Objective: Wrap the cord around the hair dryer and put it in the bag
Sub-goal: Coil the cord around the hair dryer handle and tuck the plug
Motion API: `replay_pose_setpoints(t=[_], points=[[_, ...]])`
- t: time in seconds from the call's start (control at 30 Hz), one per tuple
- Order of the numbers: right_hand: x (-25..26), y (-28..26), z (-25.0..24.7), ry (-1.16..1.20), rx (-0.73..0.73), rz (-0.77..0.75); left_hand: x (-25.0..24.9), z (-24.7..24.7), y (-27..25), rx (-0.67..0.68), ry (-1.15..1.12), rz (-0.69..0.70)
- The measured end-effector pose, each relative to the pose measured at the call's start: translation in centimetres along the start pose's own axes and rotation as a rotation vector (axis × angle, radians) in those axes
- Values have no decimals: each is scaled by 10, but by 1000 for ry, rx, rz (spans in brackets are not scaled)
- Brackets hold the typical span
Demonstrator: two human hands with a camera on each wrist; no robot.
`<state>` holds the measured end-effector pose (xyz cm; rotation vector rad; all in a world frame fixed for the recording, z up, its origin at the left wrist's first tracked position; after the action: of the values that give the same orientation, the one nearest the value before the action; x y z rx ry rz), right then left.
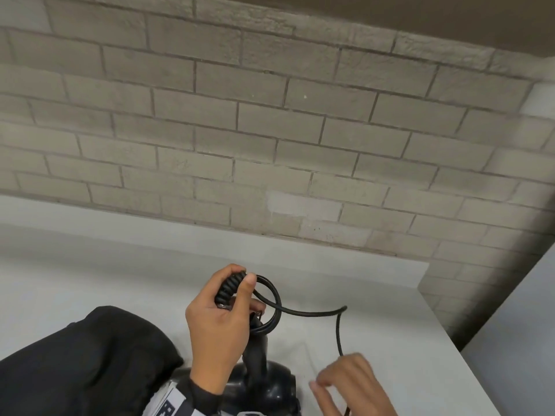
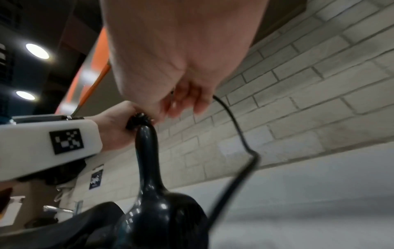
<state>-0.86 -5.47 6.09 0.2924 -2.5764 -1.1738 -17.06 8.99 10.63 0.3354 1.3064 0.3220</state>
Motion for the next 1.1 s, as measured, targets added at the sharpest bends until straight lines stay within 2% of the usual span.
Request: replay_pose_setpoints(t=[0.07,0.1,0.17,0.23,0.3,0.43,0.6,0.77,0.93,1.1], points=[[11,20,-3,-12,-209,34,-1,2,-3,11,10,10],[16,31,-2,-12,-230,85,-2,3,-4,16,17,15],[19,50,6,-34,-138,130,-3,3,-6,18,30,26],[17,59,9,-38,-17,92,-2,1,-6,18,51,45],[15,70,3,31,41,32,-3,-2,-6,20,56,54],[15,103,-17,162,48,-33,-8,-6,-7,57,35,68],[14,145,-30,278,17,4,-9,-5,-11,194,-29,28],[17,156,-22,466,86,158,-10,-1,-9,258,3,95],[16,148,-3,711,61,459,-16,1,-13,291,-17,234],[21,123,19,857,21,739,-11,3,-16,198,-58,262]])
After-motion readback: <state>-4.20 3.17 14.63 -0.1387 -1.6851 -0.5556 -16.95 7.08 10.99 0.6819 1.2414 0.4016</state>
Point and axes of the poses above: each hand's wrist, its own y-axis towards the middle knuckle, its own z-axis out of the palm, x = y × z, the point moved 2 cm from there along y, towards the middle knuckle, and after that the axes turned 1 degree about y, right-handed, at the moved point
